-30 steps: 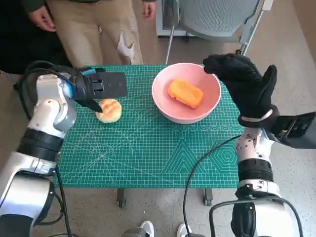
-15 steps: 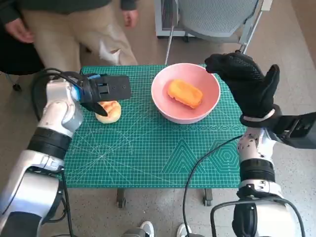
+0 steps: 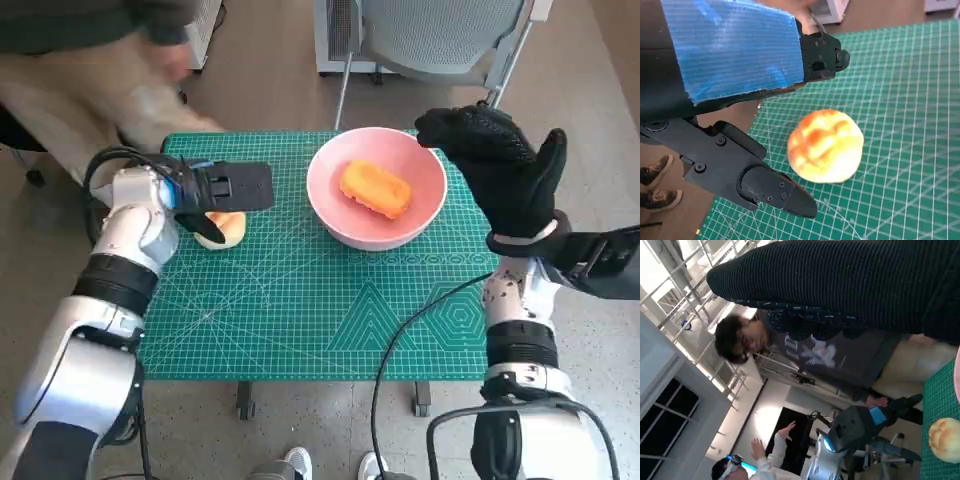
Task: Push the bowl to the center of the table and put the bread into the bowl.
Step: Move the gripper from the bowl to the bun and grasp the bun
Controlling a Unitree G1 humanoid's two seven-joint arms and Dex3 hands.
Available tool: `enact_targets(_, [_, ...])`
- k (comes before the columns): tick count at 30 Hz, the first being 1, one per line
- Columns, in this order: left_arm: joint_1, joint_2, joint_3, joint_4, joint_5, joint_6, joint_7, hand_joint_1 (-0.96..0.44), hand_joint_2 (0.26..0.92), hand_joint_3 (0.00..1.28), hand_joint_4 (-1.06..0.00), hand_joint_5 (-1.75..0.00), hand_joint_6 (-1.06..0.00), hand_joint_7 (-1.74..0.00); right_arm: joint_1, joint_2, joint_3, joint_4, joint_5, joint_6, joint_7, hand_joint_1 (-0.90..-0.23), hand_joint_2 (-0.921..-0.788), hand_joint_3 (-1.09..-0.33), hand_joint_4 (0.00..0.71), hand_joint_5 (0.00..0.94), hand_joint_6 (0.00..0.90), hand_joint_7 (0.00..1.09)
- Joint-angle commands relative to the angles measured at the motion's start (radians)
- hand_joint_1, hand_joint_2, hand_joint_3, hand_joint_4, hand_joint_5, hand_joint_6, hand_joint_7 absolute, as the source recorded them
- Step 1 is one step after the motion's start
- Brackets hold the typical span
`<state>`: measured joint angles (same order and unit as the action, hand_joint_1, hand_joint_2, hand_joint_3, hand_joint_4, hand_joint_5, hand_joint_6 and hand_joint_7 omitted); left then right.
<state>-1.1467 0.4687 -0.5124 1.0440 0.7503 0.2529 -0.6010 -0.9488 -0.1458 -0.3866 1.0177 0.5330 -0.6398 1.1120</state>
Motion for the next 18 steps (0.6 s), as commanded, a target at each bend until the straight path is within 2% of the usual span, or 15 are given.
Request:
enact_targets(1, [-0.022,-0.011,-0.034,0.046,0.016,-0.036,0.016,-0.82,0.737,0.0,0.0,0.0,-0.07,0.0,0.015,-0.002,0.002,-0.001,-0.008,0.002,-0.004,-0.672,-0.921,-0.667,0.152,0.0,0.211,0.02])
enact_targets(7, [-0.03,-0.027,-0.077,0.103,0.038,-0.068,0.041,-0.84,0.75,0.01,0.0,0.0,-0.07,0.0,0.019,-0.002,0.001,-0.006,-0.007,0.006,-0.007,-0.681,-0.921,-0.668,0.152,0.0,0.212,0.02])
enact_targets(14, [-0.036,-0.035,-0.103,0.144,0.049,-0.091,0.065,-0.77,0.768,0.01,0.0,0.0,-0.08,0.0,0.023,0.0,0.001,-0.013,-0.007,0.005,-0.014,-0.693,-0.921,-0.667,0.151,0.0,0.211,0.02])
enact_targets(18, [-0.039,-0.042,-0.106,0.154,0.044,-0.075,0.065,-0.68,0.752,0.01,0.0,0.0,-0.08,0.0,0.028,0.003,0.003,-0.023,-0.008,0.003,-0.019,-0.695,-0.921,-0.668,0.151,0.0,0.211,0.02])
